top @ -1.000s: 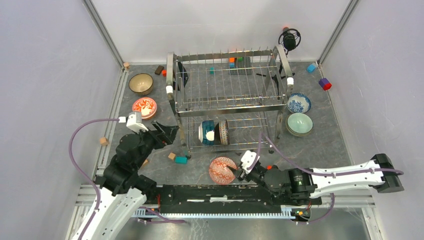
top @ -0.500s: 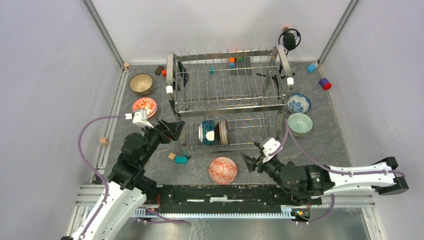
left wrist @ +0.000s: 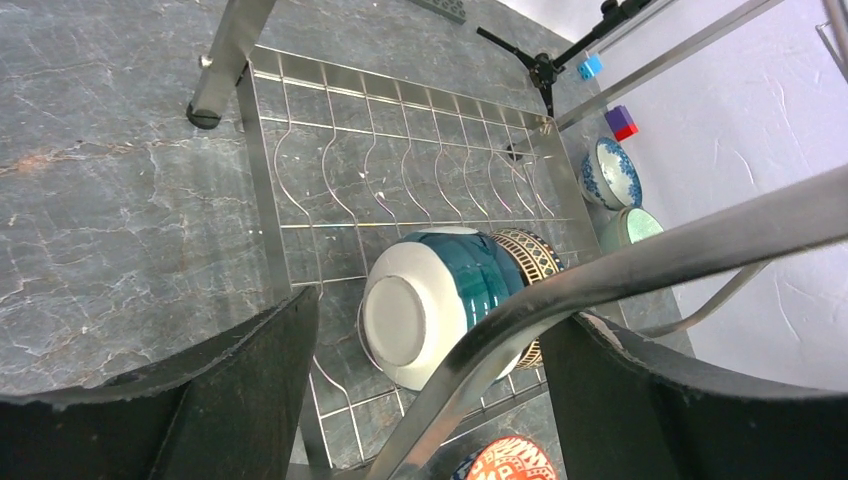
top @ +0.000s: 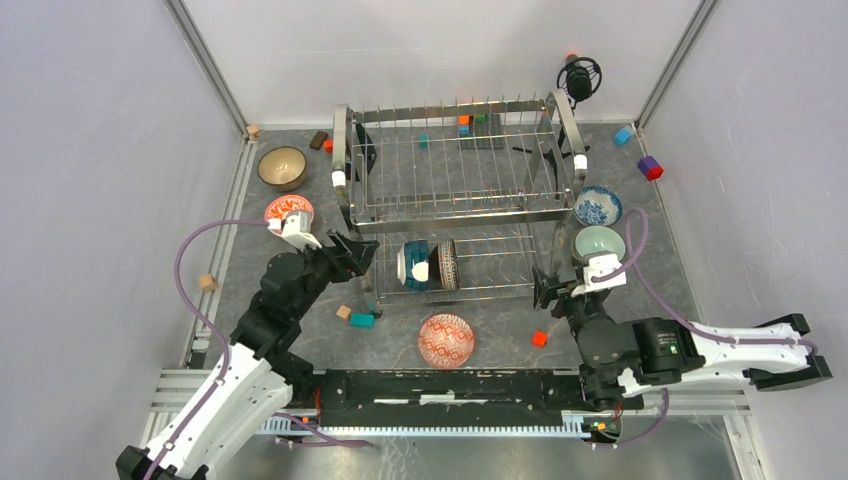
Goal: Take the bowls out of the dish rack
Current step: Adjust the dish rack at the center of the board.
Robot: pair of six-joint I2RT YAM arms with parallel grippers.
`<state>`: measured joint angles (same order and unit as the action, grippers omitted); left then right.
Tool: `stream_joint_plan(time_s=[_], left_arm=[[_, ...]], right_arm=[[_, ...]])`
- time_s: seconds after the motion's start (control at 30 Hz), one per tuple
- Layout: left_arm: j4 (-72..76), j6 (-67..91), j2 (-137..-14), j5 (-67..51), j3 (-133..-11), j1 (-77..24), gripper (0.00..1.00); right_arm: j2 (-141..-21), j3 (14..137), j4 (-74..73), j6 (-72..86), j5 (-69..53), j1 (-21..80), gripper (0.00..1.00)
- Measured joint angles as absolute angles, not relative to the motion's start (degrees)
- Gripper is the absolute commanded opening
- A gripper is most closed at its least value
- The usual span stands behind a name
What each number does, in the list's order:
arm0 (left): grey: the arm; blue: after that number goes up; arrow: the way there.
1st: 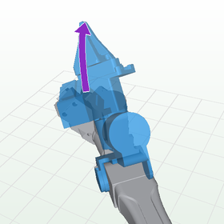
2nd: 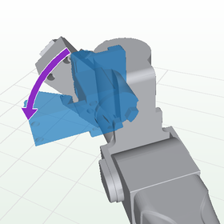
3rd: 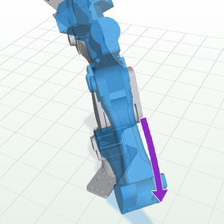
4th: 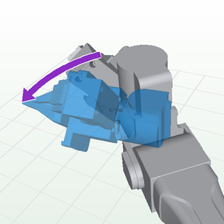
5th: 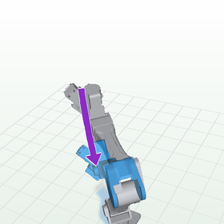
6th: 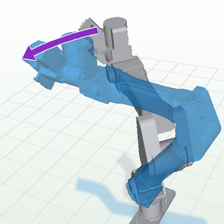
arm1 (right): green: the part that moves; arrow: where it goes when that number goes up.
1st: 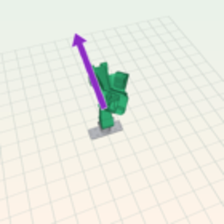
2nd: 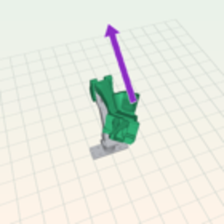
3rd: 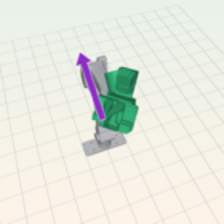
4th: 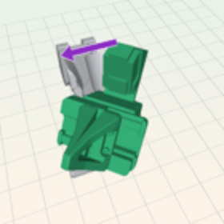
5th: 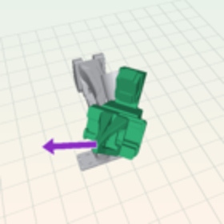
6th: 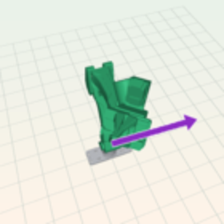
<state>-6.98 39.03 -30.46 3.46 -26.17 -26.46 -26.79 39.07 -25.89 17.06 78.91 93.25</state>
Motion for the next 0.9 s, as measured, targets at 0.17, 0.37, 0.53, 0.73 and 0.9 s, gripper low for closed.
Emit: stream_joint_plan(time_s=[0.17,0.37,0.53,0.73,0.9], left_arm=[[-5.3,39.2,-33.8,3.3,-26.3,-26.7,0.82],[-5.0,40.0,-34.8,4.4,-26.3,-26.7,0.82],[-5.0,40.5,-34.8,4.4,-26.2,-26.7,0.82],[-4.7,40.6,-35.1,4.4,-26.3,-26.7,0.82],[-4.5,41.0,-35.4,4.9,-26.3,-26.7,0.82]], right_arm=[[-32.9,44.2,-44.9,36.2,85.1,93.3,0.76],[-33.9,44.7,-57.5,49.3,86.9,92.8,0.76],[-29.5,40.9,-49.4,41.7,87.8,92.2,0.76],[-26.2,33.6,-32.4,25.2,86.4,86.0,0.78],[-28.5,32.3,-22.1,16.4,79.0,72.1,0.79]])
